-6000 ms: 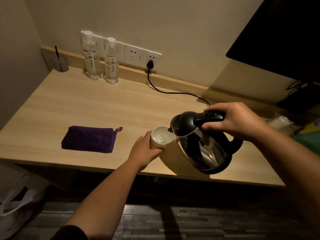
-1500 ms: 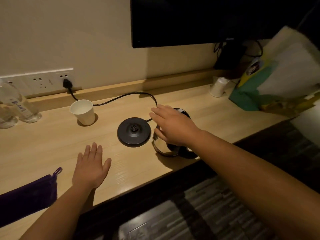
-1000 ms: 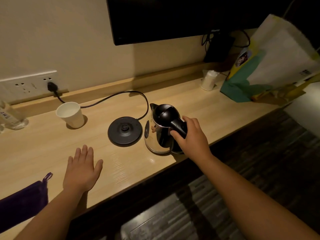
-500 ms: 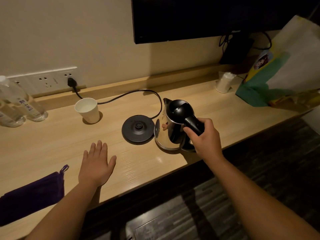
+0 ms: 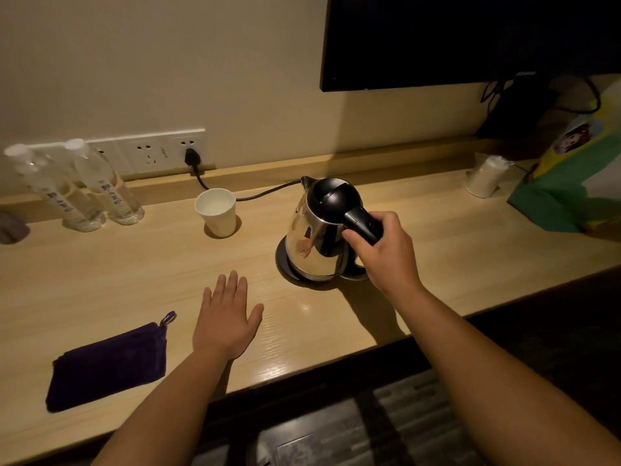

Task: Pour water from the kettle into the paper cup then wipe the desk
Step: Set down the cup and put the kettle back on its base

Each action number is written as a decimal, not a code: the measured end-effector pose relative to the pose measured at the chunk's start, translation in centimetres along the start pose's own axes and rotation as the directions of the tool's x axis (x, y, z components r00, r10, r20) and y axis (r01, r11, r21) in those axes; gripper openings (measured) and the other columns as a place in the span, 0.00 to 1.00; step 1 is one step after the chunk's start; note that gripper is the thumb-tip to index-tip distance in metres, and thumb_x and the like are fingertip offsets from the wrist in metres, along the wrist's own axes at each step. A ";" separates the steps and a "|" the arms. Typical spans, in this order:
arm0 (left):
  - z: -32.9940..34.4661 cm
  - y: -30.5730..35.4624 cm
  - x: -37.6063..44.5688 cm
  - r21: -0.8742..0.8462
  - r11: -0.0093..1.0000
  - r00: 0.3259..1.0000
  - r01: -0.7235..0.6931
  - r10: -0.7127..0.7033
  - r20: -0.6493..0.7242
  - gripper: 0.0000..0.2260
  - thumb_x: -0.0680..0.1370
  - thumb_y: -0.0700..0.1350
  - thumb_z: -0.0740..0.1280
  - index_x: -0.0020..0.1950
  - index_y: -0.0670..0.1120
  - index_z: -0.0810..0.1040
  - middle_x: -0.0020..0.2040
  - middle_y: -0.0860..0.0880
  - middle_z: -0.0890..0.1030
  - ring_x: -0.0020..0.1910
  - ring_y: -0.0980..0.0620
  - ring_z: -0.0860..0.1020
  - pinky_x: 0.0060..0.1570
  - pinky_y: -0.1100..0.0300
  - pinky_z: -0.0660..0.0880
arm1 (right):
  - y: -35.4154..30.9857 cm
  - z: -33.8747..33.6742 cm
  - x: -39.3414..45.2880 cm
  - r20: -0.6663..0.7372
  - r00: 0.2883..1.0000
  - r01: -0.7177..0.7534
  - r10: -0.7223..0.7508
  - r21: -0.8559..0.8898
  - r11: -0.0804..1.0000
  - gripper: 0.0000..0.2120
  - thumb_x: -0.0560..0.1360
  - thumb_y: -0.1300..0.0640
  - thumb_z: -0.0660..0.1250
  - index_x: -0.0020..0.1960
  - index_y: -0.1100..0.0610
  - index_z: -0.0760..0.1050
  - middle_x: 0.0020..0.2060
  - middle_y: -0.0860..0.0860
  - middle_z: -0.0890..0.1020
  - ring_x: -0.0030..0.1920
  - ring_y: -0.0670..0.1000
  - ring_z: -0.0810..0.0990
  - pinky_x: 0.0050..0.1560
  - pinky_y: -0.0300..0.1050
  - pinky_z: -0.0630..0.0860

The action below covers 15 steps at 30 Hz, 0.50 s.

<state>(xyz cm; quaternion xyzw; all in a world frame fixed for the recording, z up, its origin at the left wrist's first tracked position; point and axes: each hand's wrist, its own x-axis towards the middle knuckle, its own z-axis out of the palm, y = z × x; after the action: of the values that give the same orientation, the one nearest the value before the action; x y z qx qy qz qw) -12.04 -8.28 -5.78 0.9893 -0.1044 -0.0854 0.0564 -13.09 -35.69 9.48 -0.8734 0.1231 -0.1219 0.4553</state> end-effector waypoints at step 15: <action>0.4 -0.1 0.0 -0.028 1.000 1.000 -0.003 0.002 -0.005 0.33 0.80 0.64 0.42 0.80 0.46 0.47 0.80 0.47 0.44 0.78 0.48 0.39 0.75 0.48 0.39 | -0.5 1.9 1.5 0.057 0.998 0.021 -0.018 -0.052 0.998 0.23 0.71 0.46 0.72 0.61 0.52 0.68 0.51 0.45 0.76 0.50 0.46 0.77 0.41 0.34 0.75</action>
<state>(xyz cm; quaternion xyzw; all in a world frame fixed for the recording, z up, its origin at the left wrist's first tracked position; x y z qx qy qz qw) -12.03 -8.19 -6.15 0.9885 -0.1043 -0.0842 0.0705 -11.01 -34.41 8.98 -0.8892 0.1051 -0.0984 0.4343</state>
